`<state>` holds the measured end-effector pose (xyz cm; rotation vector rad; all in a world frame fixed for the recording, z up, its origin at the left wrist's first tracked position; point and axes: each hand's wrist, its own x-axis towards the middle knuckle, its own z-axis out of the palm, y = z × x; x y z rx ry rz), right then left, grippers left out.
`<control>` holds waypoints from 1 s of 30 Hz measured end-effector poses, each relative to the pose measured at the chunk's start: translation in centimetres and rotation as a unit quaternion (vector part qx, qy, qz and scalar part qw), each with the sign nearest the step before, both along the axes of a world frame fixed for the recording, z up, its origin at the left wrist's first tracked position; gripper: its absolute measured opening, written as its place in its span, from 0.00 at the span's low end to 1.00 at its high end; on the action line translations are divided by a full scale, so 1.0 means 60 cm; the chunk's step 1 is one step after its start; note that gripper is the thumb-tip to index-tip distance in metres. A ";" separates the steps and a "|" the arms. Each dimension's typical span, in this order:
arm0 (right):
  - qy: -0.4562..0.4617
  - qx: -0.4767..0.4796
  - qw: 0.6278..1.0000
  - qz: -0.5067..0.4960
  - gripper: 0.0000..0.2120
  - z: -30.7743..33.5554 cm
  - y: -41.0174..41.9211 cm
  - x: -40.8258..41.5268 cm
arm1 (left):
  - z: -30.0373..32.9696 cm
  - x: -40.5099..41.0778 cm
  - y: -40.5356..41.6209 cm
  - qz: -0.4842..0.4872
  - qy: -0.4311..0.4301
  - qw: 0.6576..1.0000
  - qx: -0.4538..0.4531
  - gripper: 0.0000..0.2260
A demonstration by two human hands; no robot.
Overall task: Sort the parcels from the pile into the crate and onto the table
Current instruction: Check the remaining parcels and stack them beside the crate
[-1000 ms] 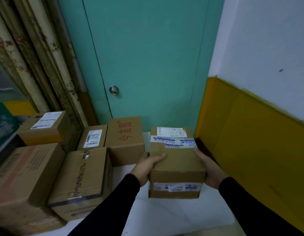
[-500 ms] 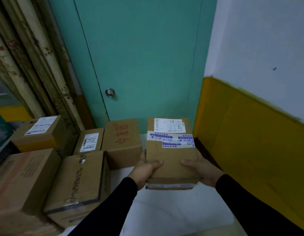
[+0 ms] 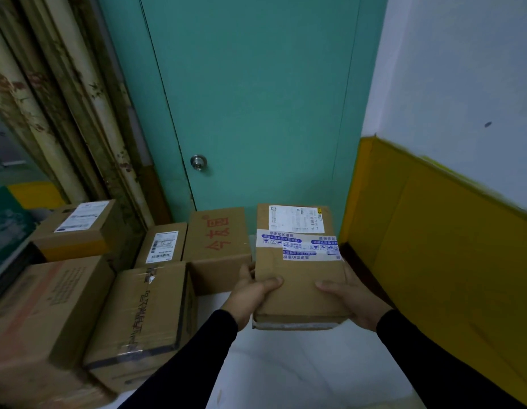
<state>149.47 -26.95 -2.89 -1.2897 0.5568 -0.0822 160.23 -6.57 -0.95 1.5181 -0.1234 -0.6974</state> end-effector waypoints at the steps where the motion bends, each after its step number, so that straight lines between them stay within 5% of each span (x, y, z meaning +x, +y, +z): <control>1: 0.003 -0.008 1.000 -0.004 0.35 0.002 0.000 0.002 | 0.003 0.003 0.001 0.013 0.007 1.000 -0.010 0.29; 8: -0.031 -0.007 0.996 -0.085 0.21 0.041 0.003 0.032 | 0.040 0.028 0.007 0.058 0.010 0.998 0.024 0.31; 16: -0.030 0.016 0.997 -0.065 0.38 0.047 0.008 0.051 | 0.040 0.039 0.008 -0.032 0.029 0.999 -0.016 0.25; 22: -0.054 -0.002 0.998 -0.044 0.29 0.054 0.023 0.055 | 0.045 0.025 -0.004 -0.022 -0.046 0.998 0.023 0.35; 30: -0.056 -0.075 0.995 -0.027 0.18 0.047 0.032 0.057 | 0.035 0.024 -0.003 -0.008 -0.125 0.987 0.104 0.29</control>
